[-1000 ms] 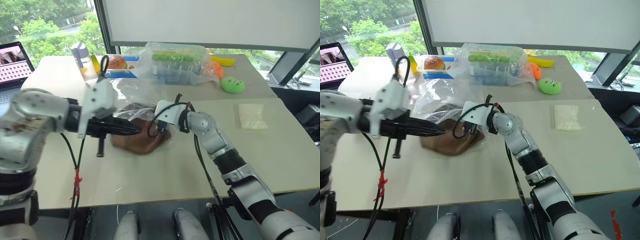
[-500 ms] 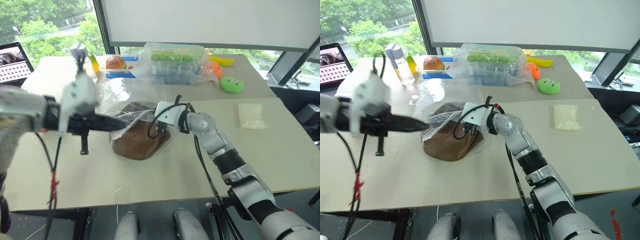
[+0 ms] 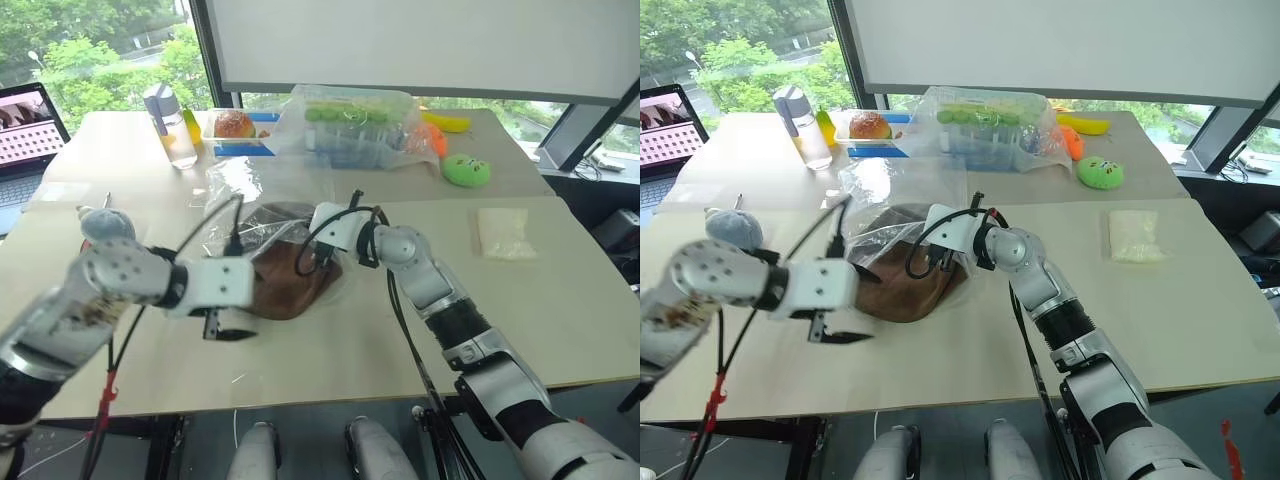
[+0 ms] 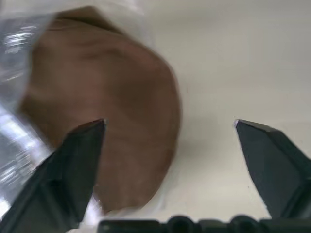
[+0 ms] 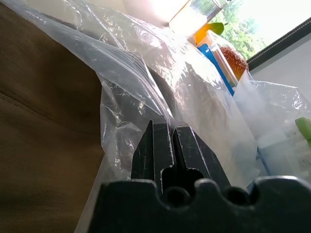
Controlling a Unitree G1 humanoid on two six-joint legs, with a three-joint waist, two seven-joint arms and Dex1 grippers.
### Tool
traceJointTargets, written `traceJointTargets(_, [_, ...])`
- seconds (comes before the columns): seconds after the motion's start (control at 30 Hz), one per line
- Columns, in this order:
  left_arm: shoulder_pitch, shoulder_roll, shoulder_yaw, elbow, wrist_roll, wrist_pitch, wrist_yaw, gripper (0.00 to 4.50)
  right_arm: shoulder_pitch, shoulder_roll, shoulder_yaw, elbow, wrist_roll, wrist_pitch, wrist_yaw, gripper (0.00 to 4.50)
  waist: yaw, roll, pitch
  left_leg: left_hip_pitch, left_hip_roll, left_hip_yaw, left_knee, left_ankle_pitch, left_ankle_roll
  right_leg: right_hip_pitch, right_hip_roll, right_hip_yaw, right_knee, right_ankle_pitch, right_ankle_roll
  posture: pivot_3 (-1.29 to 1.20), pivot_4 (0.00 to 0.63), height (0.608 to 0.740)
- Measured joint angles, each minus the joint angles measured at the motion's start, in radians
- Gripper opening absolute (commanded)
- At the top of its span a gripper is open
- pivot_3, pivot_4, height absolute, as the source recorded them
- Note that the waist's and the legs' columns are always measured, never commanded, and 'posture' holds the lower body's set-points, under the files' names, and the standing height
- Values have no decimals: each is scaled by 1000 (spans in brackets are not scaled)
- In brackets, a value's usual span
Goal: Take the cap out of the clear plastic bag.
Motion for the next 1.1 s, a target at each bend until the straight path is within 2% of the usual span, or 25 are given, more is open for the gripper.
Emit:
traceJointTargets(0.2, [3,-67,-75,129,166,-133,44,4431,0,2,0,2,-1,0,-7,0,0,0,0,0,0,0,0,0,0,0,0,0,0,0,0,0,150,740])
traceJointTargets(0.43, [-4,-123,-82,255,264,-261,79,4431,1,-5,-1,0,-1,4,-11,0,0,0,0,1,0,0,0,0,0,1,0,0,1,0,0,0,150,740])
traceJointTargets(0.57, [-2,-148,-63,272,258,-251,69,3505,4,-7,-1,-3,-1,6,-16,0,0,0,0,2,0,0,0,0,0,1,0,0,1,0,0,0,150,740])
traceJointTargets(0.87, [17,-169,-2,118,29,3,-61,131,4,-9,-2,-7,-1,8,-16,0,0,0,0,1,0,-1,1,0,1,1,0,0,1,0,0,0,150,740])
traceJointTargets(1.1, [-53,-138,39,48,-40,129,-89,27,4,-5,-2,-7,-1,8,-17,0,0,0,0,1,0,-1,1,0,1,1,0,0,1,0,0,0,150,740])
